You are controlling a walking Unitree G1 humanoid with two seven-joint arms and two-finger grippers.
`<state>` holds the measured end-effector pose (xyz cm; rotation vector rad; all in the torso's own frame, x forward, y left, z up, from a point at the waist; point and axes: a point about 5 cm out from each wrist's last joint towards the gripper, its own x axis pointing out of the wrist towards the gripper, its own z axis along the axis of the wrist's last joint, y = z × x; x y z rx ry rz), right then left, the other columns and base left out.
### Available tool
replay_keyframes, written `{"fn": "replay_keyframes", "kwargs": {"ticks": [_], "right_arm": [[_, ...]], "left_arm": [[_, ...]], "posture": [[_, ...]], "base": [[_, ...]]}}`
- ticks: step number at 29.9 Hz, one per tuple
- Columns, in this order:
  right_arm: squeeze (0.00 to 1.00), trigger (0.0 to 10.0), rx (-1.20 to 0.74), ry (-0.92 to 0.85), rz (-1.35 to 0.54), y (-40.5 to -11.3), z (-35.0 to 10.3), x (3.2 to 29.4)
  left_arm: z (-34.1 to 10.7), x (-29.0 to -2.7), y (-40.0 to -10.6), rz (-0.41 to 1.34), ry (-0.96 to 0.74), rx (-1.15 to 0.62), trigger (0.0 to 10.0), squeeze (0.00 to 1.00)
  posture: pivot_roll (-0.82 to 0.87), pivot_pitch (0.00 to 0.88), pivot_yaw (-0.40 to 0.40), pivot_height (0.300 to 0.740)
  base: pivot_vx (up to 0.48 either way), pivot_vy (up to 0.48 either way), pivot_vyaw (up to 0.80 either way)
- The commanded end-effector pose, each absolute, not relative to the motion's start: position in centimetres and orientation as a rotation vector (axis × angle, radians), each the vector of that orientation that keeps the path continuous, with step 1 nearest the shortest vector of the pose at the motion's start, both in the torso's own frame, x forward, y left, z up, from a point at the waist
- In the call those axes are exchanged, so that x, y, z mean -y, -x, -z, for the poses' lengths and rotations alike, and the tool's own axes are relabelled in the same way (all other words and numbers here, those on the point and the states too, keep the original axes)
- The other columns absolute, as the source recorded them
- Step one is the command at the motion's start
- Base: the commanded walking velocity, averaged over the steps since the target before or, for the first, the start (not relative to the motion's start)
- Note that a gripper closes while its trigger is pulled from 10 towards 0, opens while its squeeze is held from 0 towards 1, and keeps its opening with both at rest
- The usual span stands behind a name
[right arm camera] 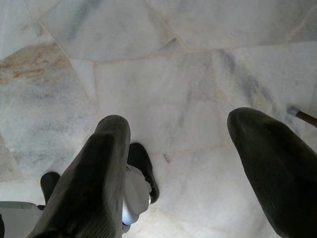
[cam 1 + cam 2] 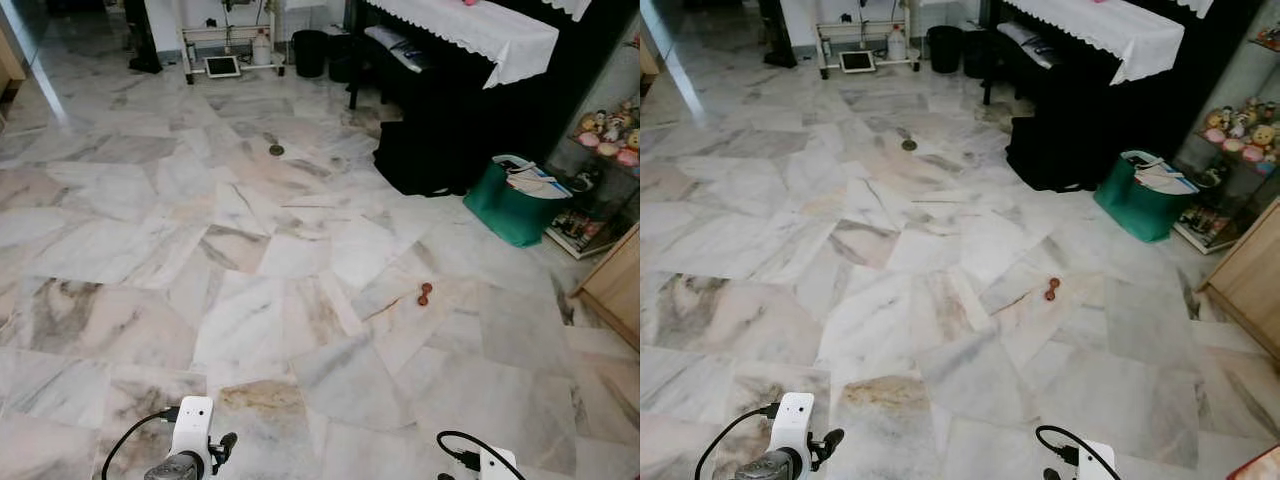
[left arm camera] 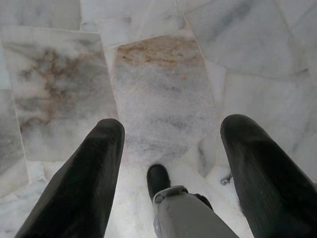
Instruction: Setting the table
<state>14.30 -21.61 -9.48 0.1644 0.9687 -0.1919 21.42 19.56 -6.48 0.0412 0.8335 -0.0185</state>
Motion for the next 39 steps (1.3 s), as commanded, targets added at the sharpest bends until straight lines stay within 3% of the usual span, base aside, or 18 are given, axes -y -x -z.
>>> {"fn": "replay_keyframes", "kwargs": {"ticks": [1,39], "right_arm": [[0.0,10.0,-0.976,-0.161,0.2,-14.19,9.49,21.82],[0.0,10.0,-0.981,-0.154,0.202,-14.0,9.56,21.86]], "left_arm": [[6.76,-19.57,-20.99,0.018,-0.031,-0.853,10.0,0.0],[6.79,-19.24,-21.04,0.051,-0.119,-0.86,10.0,0.0]], "posture": [[0.09,0.0,-0.047,0.74],[0.09,0.0,-0.047,0.74]], "base": [[0.0,0.0,-0.74],[0.0,-0.051,-0.74]]}}
